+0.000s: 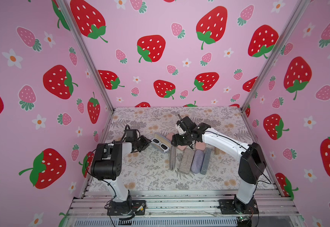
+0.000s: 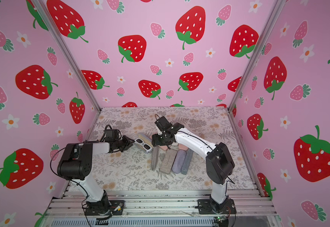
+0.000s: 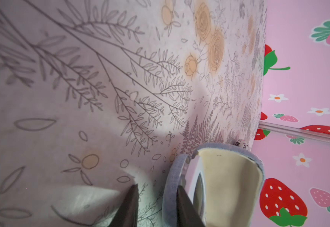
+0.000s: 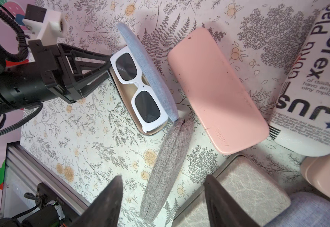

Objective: Close the glasses case
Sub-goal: Move the glasses case to the center of the board.

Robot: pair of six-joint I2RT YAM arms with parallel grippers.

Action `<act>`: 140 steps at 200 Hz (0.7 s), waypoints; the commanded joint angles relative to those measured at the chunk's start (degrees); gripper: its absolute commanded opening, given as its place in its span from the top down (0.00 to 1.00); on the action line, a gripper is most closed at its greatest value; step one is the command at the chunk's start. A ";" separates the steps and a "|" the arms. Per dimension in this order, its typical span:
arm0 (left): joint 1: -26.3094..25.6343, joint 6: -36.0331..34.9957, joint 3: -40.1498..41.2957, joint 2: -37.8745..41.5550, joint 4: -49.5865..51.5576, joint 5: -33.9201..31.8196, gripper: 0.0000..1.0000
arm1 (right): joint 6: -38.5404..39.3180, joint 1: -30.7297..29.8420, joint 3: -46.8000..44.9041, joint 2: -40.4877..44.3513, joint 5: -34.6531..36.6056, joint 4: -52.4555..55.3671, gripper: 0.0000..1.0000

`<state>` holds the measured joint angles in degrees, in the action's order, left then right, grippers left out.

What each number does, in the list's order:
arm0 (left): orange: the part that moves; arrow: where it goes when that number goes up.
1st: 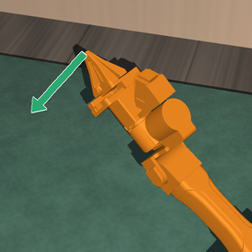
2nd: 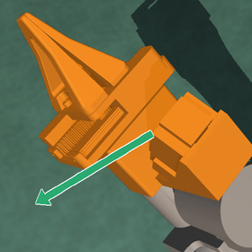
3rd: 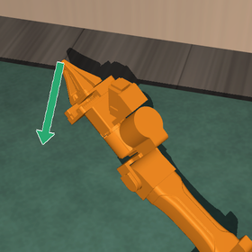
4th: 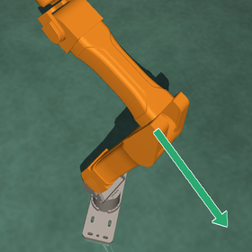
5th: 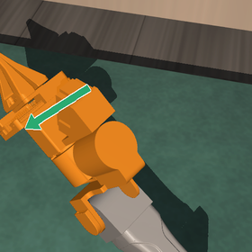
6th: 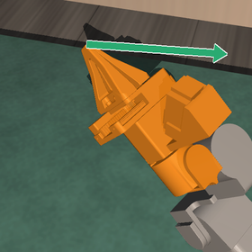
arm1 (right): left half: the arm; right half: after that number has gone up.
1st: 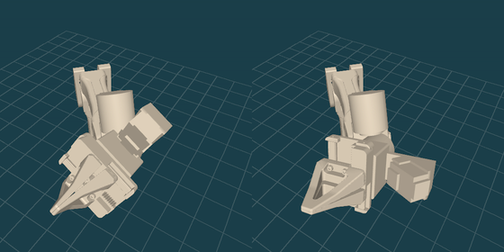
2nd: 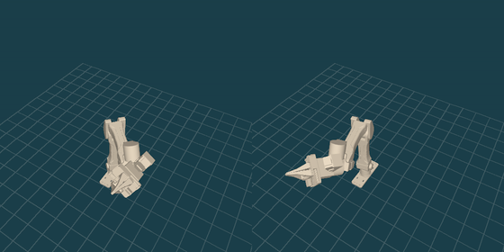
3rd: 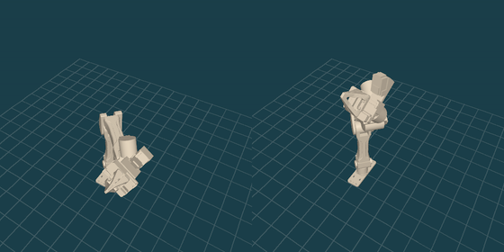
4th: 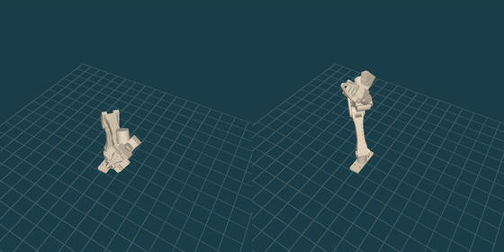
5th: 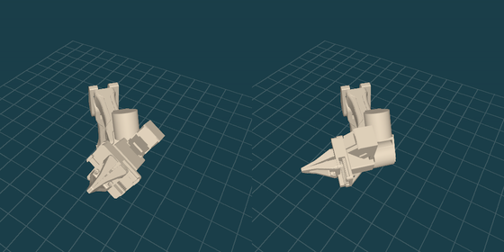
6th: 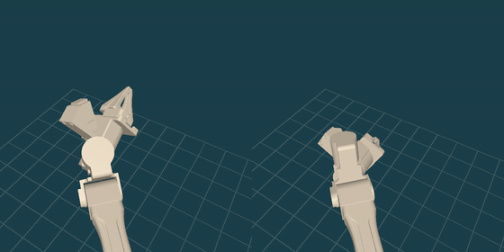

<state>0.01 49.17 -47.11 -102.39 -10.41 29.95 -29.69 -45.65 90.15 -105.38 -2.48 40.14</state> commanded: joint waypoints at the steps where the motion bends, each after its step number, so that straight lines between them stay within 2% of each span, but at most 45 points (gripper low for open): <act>1: -0.51 -0.56 -1.63 0.73 2.48 -0.77 0.64 | 0.78 -0.24 1.70 -0.88 -1.12 0.77 0.33; 140: -0.96 -1.18 -4.71 6.72 7.91 -2.36 0.60 | 3.40 -0.14 7.09 -4.51 0.89 1.43 0.33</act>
<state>-0.67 48.99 -49.34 -96.79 -4.89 28.32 -27.77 -45.65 94.61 -108.62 -2.66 40.53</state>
